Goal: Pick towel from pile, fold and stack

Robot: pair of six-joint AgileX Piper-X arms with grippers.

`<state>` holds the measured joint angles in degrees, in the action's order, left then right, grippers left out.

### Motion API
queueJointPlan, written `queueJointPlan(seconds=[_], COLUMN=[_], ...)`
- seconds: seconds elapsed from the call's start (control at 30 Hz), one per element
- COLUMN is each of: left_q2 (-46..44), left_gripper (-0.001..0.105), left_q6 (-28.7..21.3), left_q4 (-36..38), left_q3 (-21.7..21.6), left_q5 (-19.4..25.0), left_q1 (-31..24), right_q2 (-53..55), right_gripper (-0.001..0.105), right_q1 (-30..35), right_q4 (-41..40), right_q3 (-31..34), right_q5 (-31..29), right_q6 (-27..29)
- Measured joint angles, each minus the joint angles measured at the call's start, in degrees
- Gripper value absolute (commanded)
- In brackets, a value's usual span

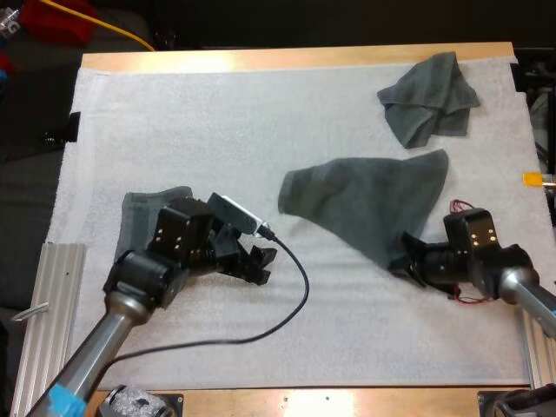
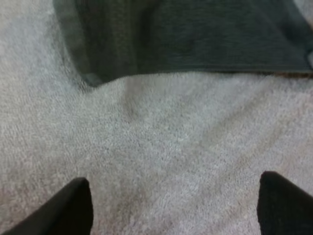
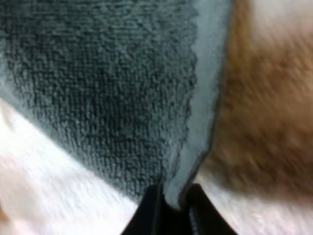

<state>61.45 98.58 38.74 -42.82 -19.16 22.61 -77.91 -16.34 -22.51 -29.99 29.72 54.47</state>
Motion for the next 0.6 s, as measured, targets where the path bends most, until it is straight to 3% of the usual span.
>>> queueJointPlan(seconds=[0.27,0.6], left_q2=[4.2,10.1], left_gripper=[0.067,0.067], left_q6=[0.0,0.1], left_q4=[-0.3,-4.4], left_q3=[0.0,0.0], left_q5=[-3.3,-3.4], left_q1=[0.0,0.0], right_q2=[6.4,9.8], right_gripper=[0.001,0.001], right_q1=[0.0,0.0], right_q4=[-12.4,-14.2], right_q3=[0.0,0.0], right_q5=[3.3,2.6], right_q6=[7.4,8.1])
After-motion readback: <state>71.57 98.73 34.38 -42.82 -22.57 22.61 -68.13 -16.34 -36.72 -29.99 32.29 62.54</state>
